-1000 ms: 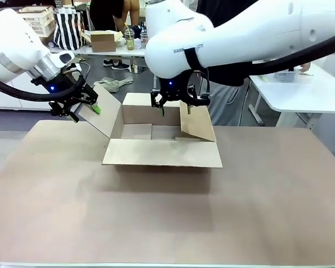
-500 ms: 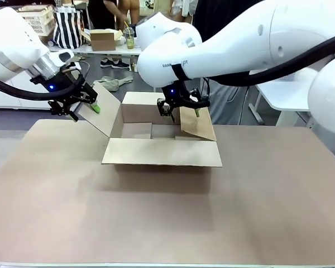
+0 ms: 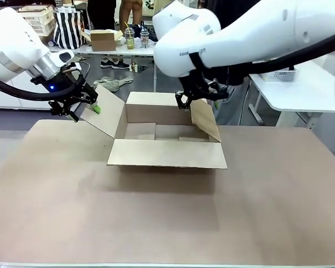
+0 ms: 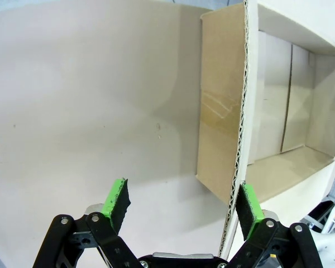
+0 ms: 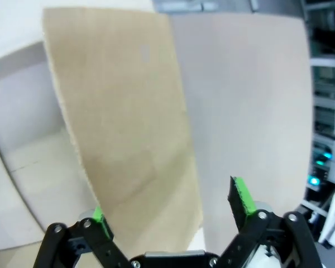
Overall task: Pack the gift set into the box.
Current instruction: Place both hands on the side flaps of the Package Box and spread them outward.
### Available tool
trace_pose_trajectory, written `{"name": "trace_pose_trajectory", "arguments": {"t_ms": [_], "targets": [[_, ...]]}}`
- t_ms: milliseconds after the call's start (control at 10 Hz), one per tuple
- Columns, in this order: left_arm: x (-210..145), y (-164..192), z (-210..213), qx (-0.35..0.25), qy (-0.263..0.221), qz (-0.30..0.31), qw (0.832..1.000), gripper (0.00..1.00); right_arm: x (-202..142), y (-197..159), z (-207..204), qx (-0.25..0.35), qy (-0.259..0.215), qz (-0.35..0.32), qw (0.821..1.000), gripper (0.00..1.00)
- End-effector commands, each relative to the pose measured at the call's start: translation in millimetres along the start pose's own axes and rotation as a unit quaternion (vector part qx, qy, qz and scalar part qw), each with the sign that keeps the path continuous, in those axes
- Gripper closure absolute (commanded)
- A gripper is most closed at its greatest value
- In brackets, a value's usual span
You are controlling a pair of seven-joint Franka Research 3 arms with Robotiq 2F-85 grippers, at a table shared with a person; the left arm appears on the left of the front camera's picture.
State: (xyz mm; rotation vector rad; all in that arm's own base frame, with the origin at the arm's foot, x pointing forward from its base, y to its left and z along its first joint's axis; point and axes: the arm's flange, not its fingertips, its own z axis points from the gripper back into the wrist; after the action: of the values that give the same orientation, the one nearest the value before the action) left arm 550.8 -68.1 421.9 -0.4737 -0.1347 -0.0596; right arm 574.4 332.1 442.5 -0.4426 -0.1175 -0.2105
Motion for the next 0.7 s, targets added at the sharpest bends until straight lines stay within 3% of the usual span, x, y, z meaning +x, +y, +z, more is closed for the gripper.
{"name": "trace_pose_trajectory", "arguments": {"t_ms": [0,600], "targets": [[-0.4,-1.5,1.0,0.006,-0.001,0.005,1.0,0.0,-22.2,-39.0,-1.8,0.028,-0.012,-0.029,0.999,0.0],[-0.4,-1.5,1.0,0.006,-0.001,0.005,1.0,0.0,-45.5,-119.9,-39.5,0.132,0.03,-0.041,0.99,0.0]]}}
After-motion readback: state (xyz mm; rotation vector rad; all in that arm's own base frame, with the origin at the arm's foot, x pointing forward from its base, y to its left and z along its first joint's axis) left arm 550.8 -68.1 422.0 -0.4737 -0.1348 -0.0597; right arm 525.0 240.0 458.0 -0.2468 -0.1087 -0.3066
